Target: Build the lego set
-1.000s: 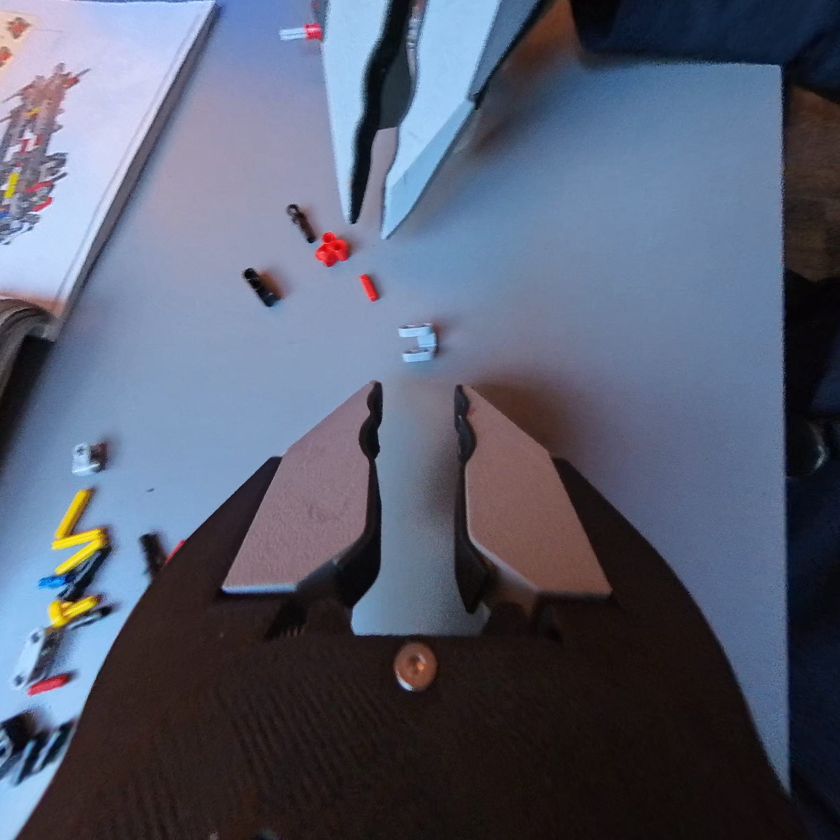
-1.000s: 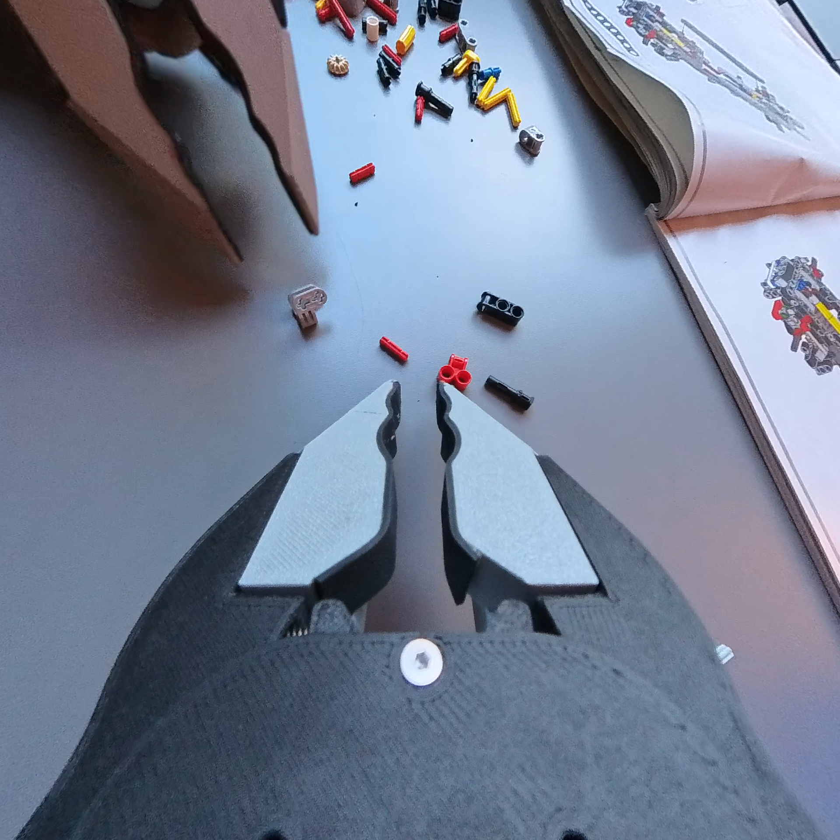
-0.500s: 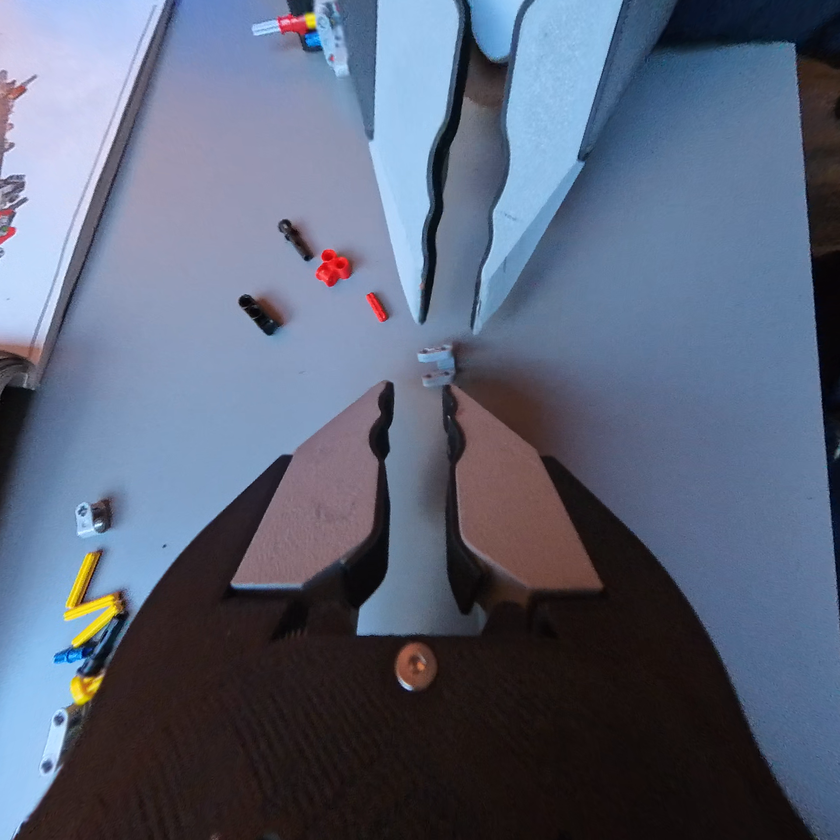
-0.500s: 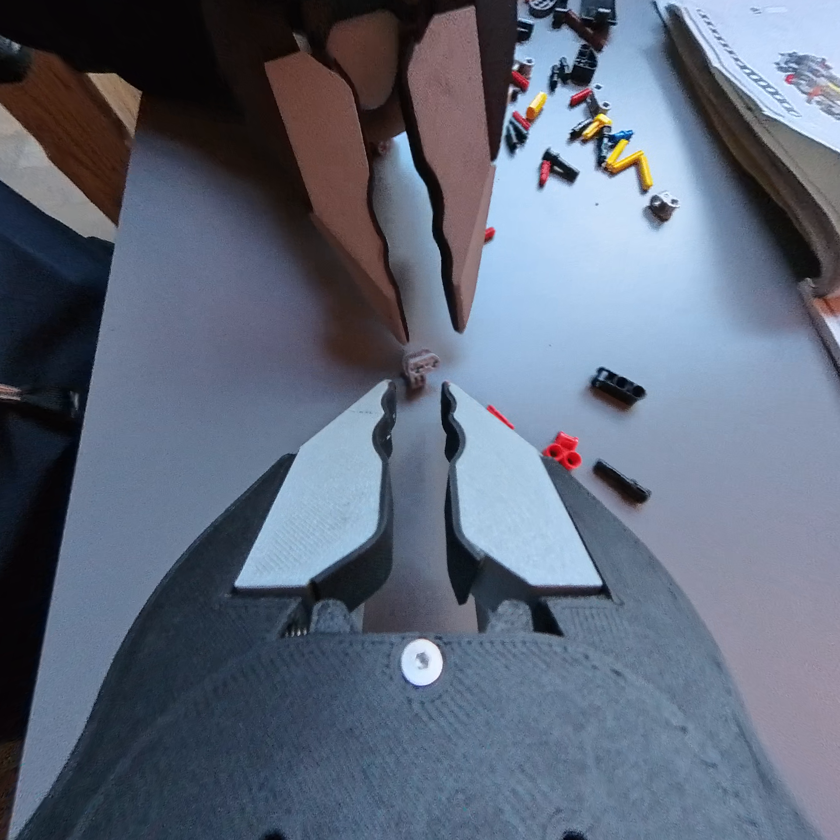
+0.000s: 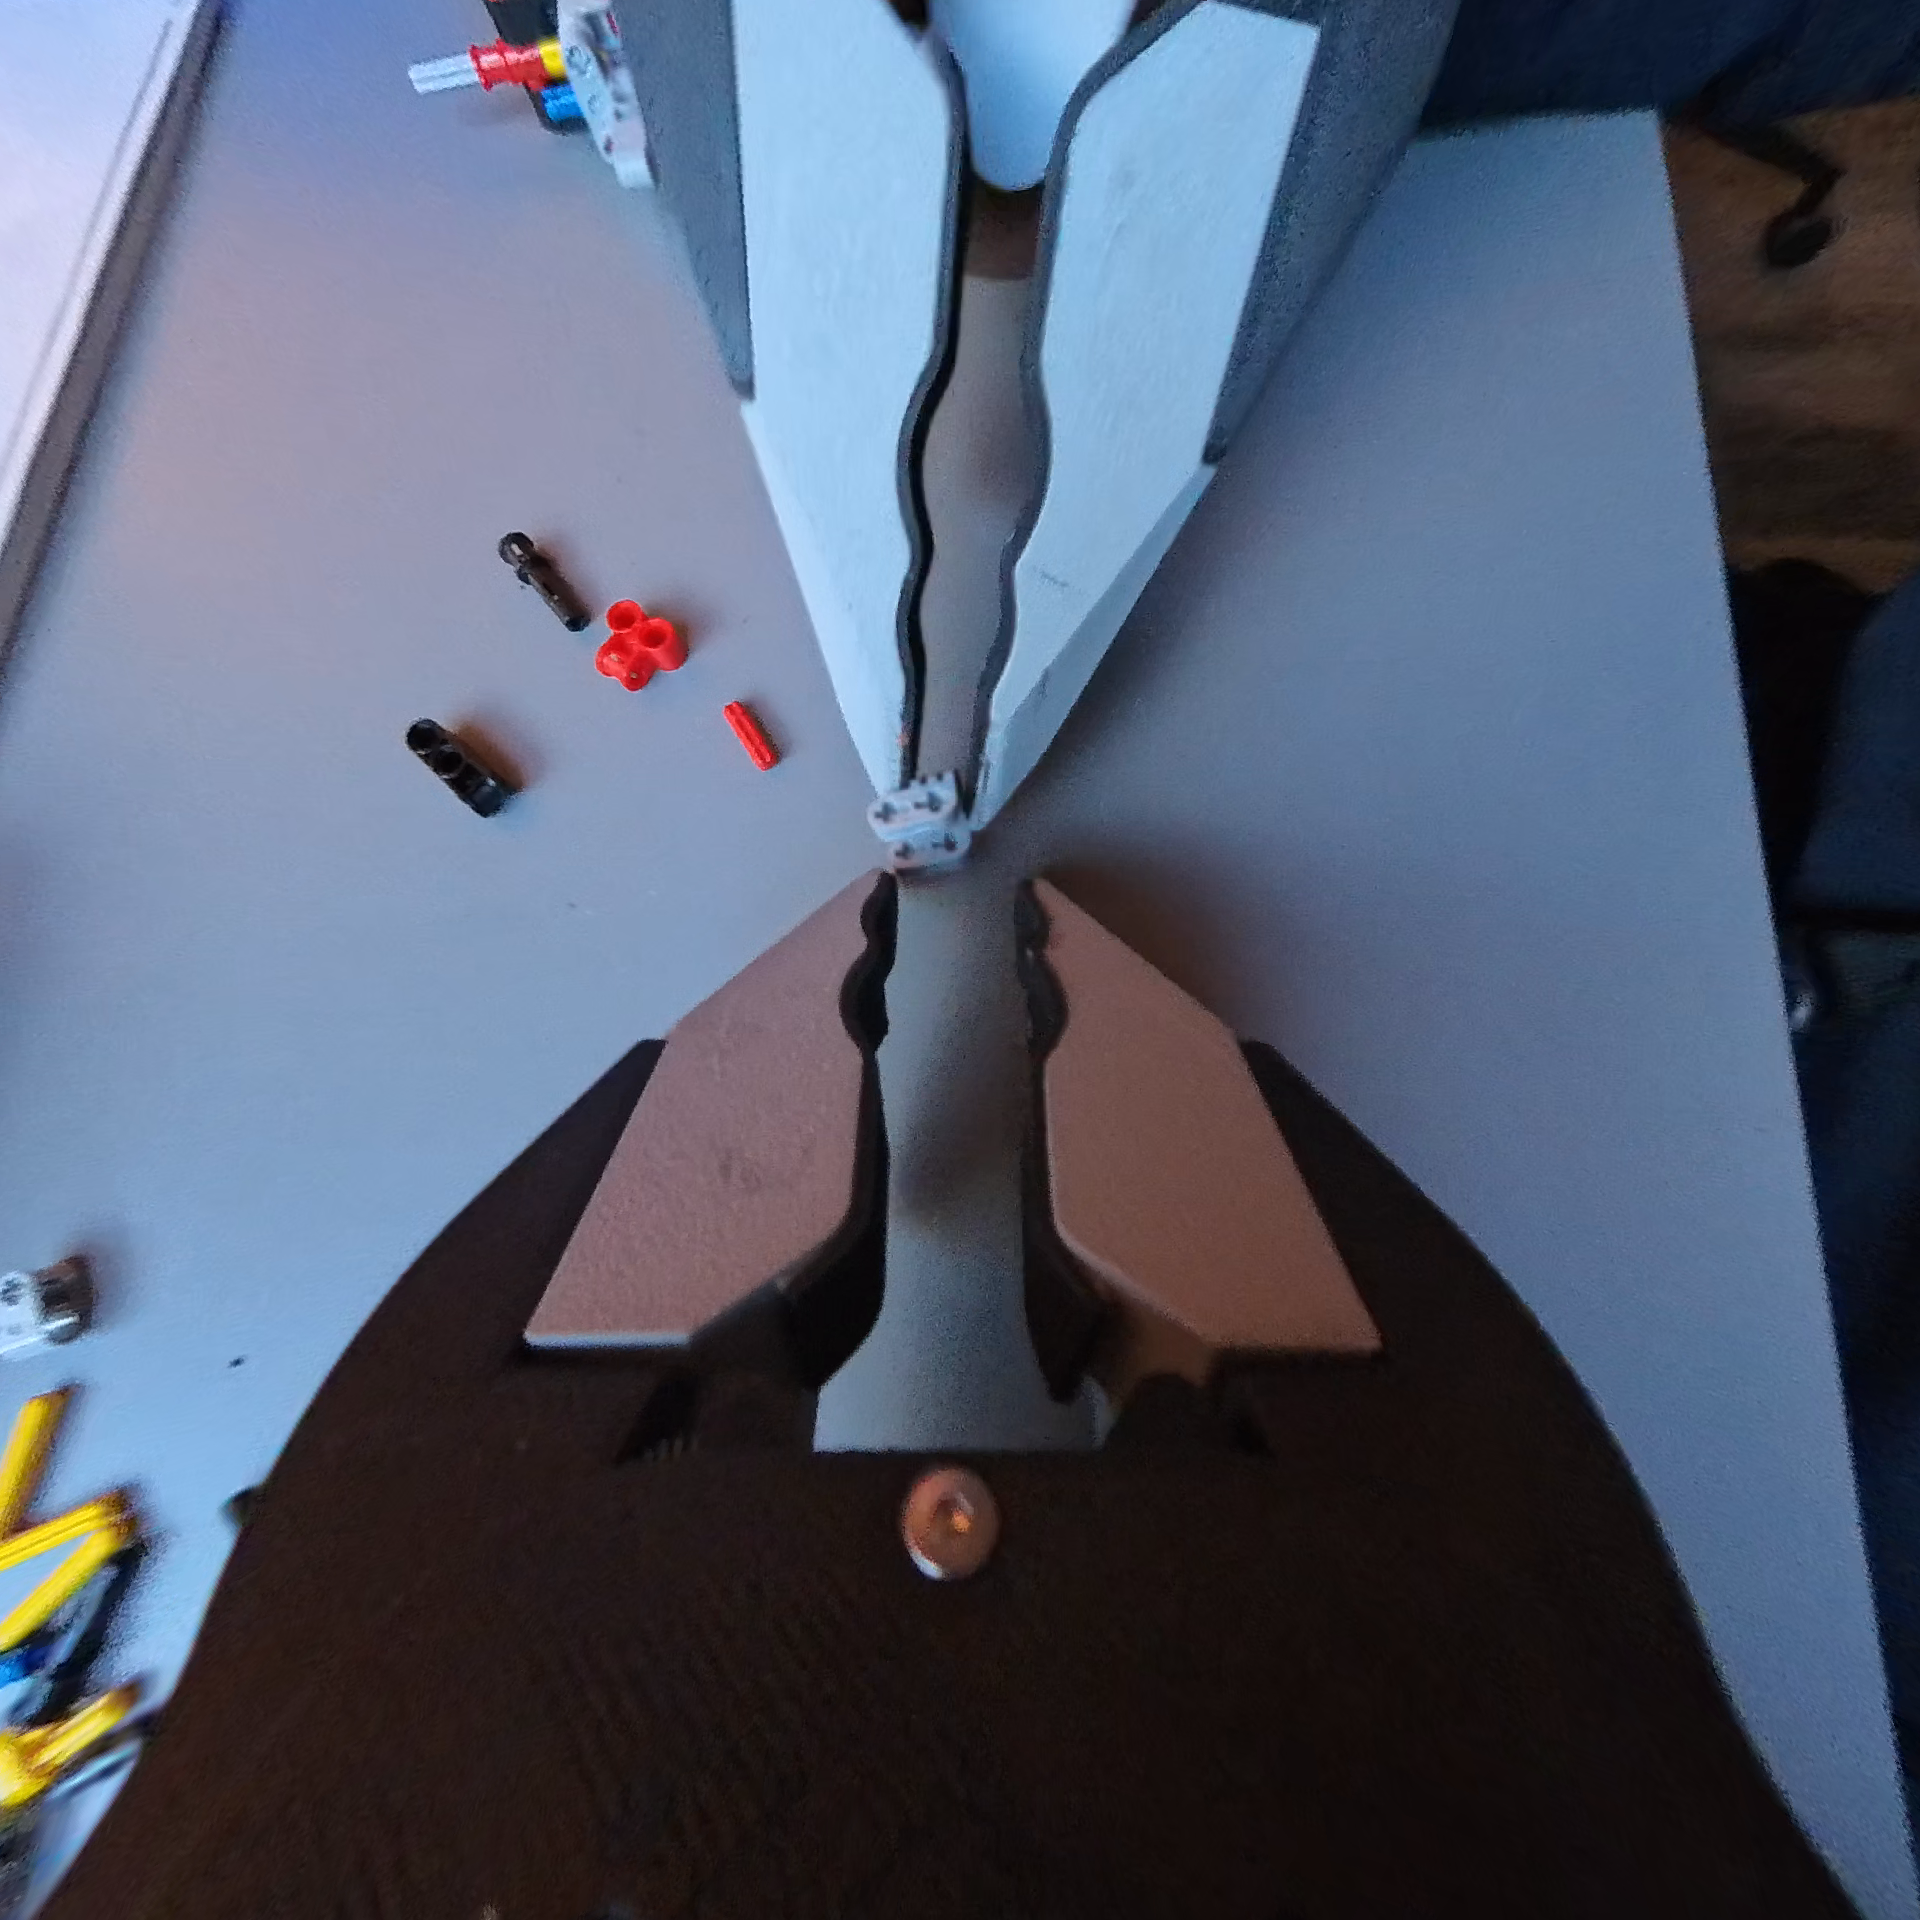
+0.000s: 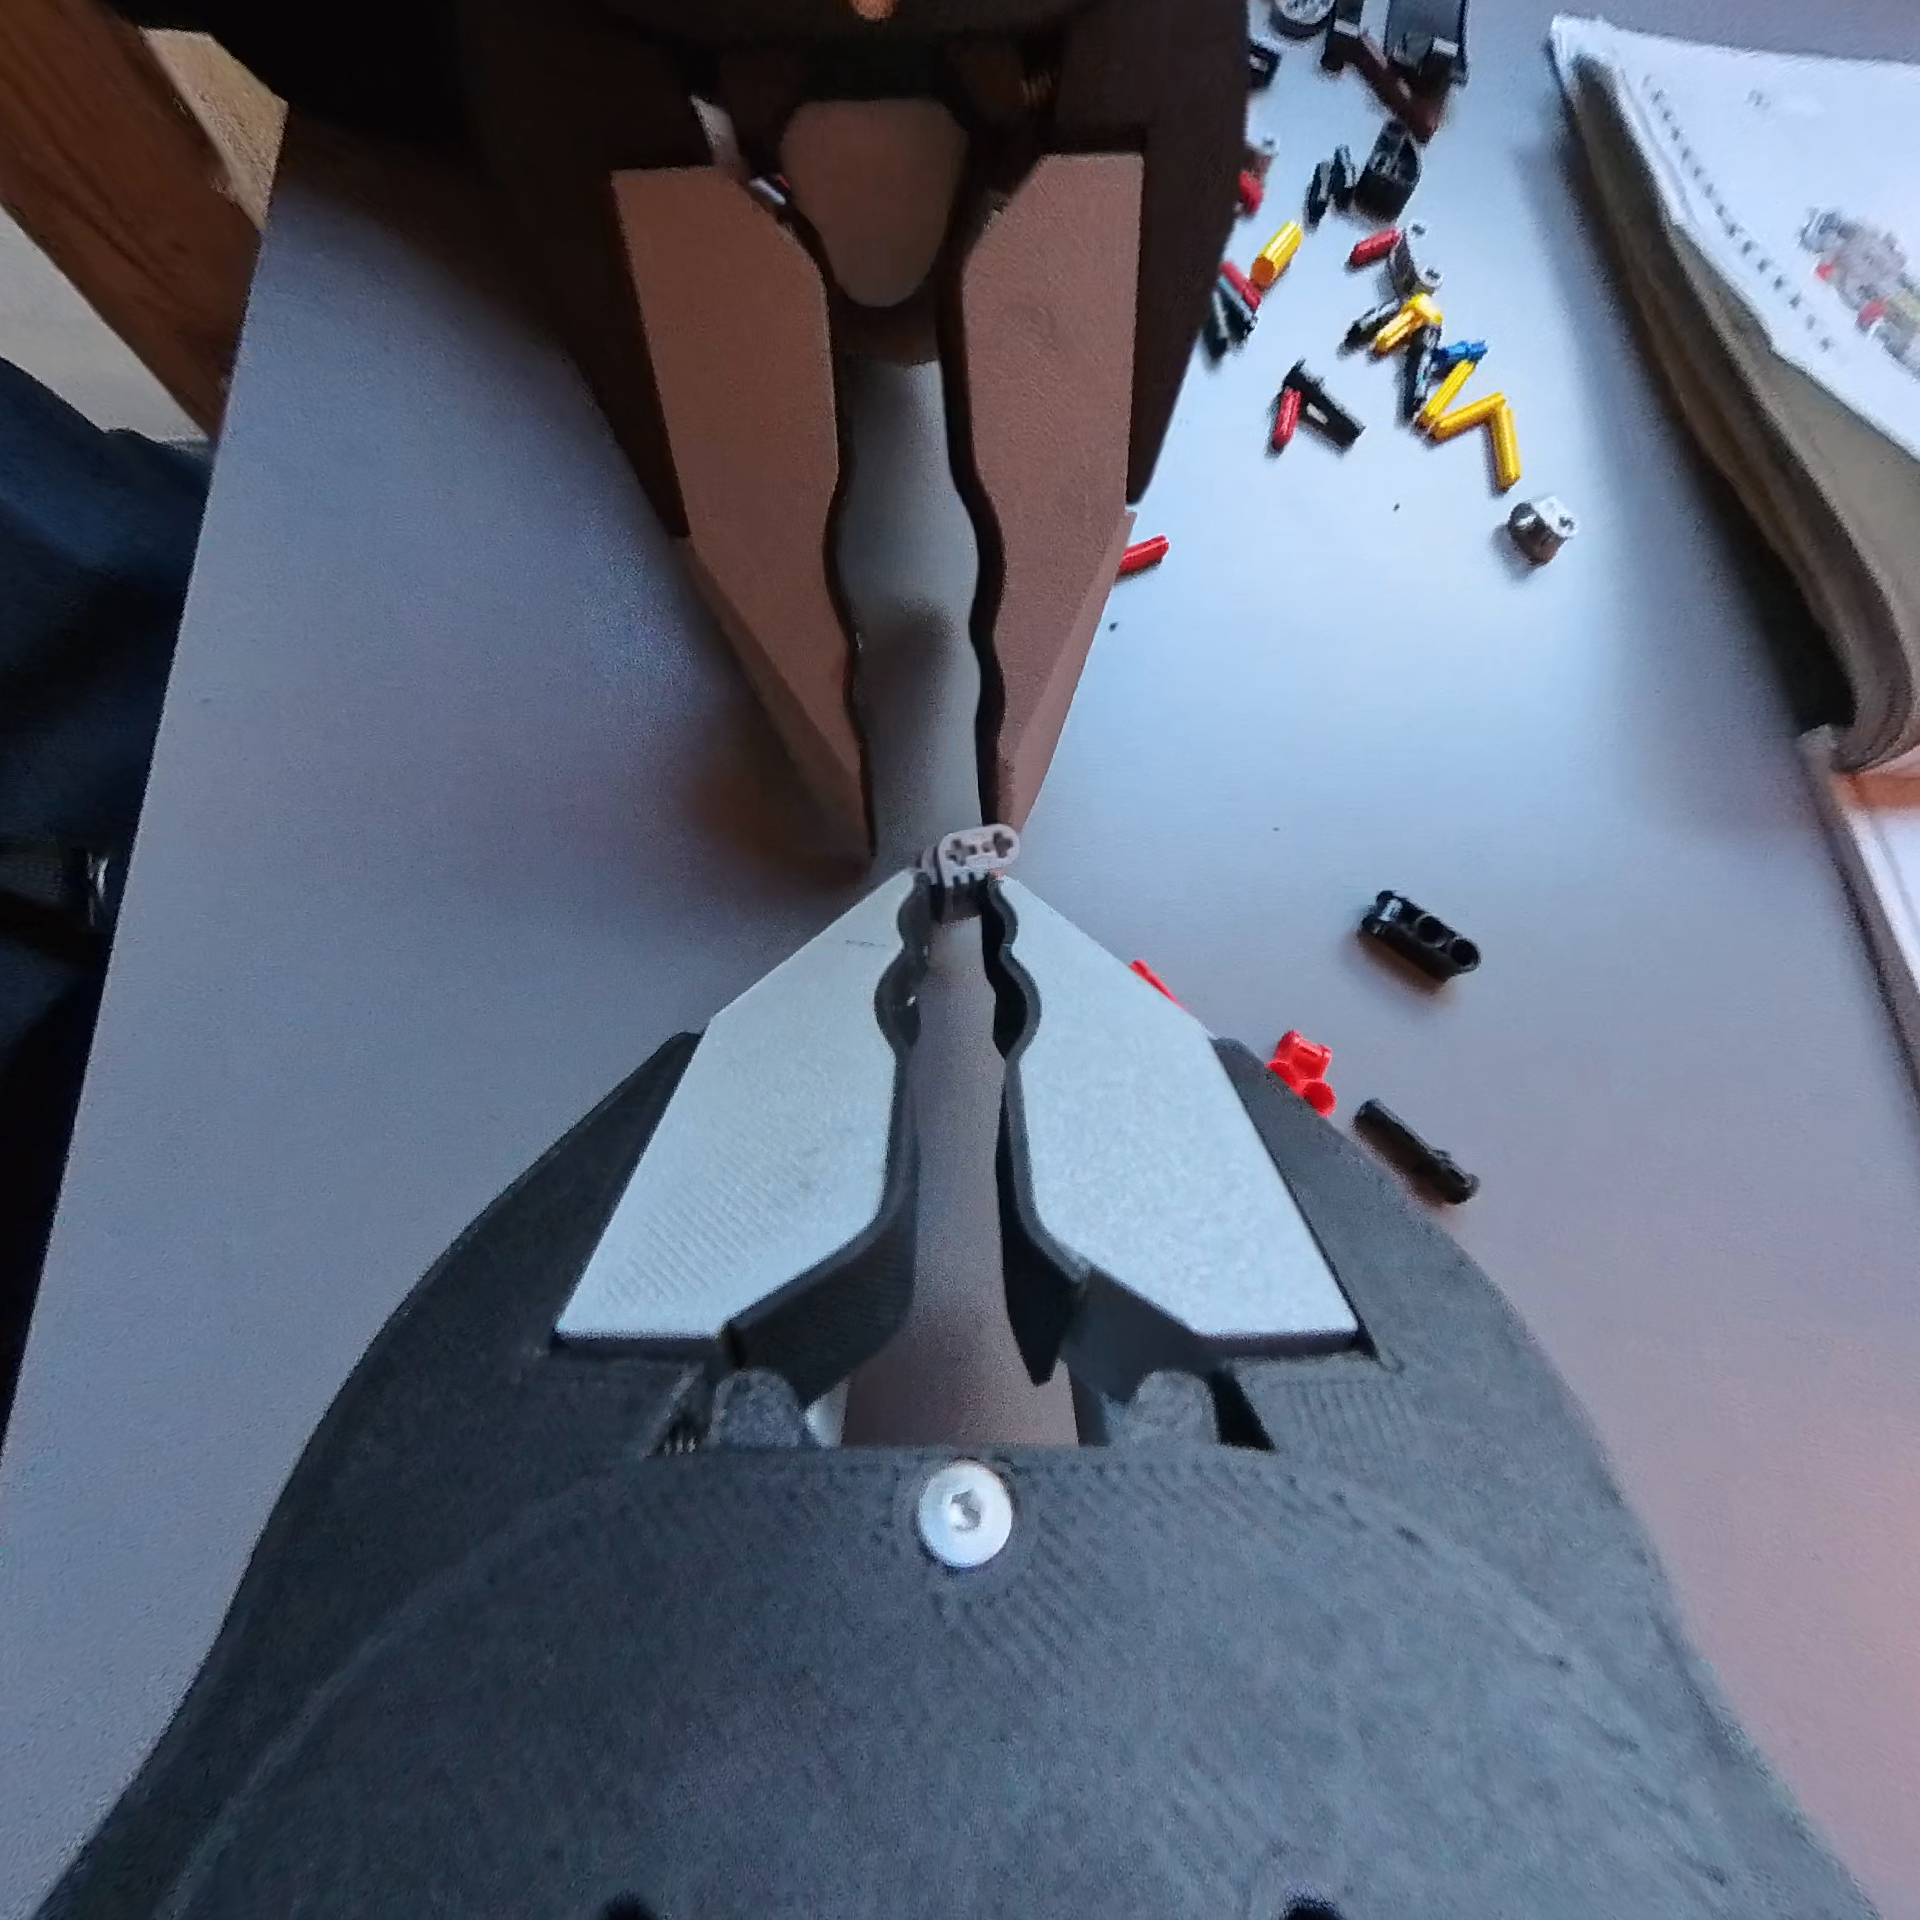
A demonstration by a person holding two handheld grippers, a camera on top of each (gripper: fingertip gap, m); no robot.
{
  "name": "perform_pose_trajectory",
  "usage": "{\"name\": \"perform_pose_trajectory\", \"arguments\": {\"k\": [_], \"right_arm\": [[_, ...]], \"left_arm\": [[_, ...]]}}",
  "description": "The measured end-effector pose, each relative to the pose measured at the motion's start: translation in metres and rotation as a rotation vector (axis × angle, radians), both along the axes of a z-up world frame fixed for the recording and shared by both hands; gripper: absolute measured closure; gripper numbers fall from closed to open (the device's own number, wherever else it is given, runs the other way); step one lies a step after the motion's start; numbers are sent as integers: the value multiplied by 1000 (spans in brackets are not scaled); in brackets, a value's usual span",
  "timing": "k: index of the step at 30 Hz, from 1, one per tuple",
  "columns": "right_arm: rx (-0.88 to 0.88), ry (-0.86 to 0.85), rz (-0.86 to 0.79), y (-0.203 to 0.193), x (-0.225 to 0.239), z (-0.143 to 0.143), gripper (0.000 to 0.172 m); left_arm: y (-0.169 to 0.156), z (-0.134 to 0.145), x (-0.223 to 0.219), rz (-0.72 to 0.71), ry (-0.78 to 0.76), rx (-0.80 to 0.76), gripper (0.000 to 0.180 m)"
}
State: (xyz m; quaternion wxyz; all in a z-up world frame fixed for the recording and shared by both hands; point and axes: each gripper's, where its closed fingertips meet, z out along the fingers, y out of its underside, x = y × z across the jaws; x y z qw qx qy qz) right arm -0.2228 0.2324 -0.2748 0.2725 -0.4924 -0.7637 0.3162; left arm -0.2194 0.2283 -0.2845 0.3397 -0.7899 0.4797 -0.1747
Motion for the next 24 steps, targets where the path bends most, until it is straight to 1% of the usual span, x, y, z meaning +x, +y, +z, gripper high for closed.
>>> {"name": "perform_pose_trajectory", "arguments": {"k": [3, 6, 8, 11, 15, 17, 20, 24], "right_arm": [[47, 37, 22, 0, 1, 5, 165], [76, 74, 70, -6, 2, 11, 166], [98, 114, 105, -11, 3, 16, 166], [124, 191, 141, -16, 3, 28, 166], [159, 266, 195, -25, 3, 37, 166], [178, 288, 204, -26, 2, 38, 166], [185, 310, 219, -28, 2, 41, 166], [183, 337, 246, -33, 3, 45, 166]], "left_arm": [[-4, 2, 1, -6, -97, -99, 158], [-1, 8, -1, -13, -152, -112, 157], [-4, 14, 1, -49, -197, -126, 158], [-19, 26, 10, -148, -310, -207, 160], [-24, 42, 15, -176, -421, -254, 160], [-25, 46, 14, -184, -436, -254, 159], [-25, 47, 14, -196, -432, -232, 164], [-30, 47, 15, -233, -426, -239, 169]]}}
